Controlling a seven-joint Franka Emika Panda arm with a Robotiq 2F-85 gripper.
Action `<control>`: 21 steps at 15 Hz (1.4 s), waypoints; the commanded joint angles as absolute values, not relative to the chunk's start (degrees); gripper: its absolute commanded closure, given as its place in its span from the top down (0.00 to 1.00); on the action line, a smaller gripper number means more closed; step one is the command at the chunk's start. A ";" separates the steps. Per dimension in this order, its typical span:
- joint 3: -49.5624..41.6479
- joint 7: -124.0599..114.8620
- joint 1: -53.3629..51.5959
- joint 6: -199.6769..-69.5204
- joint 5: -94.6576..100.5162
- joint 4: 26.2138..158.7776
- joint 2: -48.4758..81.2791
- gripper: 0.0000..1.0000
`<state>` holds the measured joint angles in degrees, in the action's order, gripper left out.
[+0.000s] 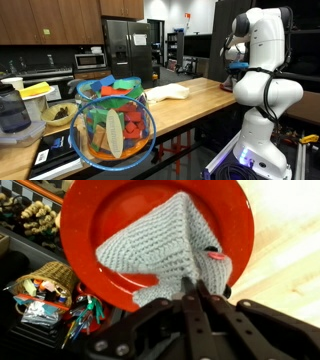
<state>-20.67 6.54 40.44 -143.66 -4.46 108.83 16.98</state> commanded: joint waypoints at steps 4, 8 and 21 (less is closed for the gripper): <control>-22.14 6.07 38.78 -143.17 -1.05 113.42 17.37 0.01; -22.75 5.12 38.52 -142.83 -0.55 113.98 18.32 0.40; -20.97 8.34 37.91 -138.86 -2.52 108.41 13.27 1.00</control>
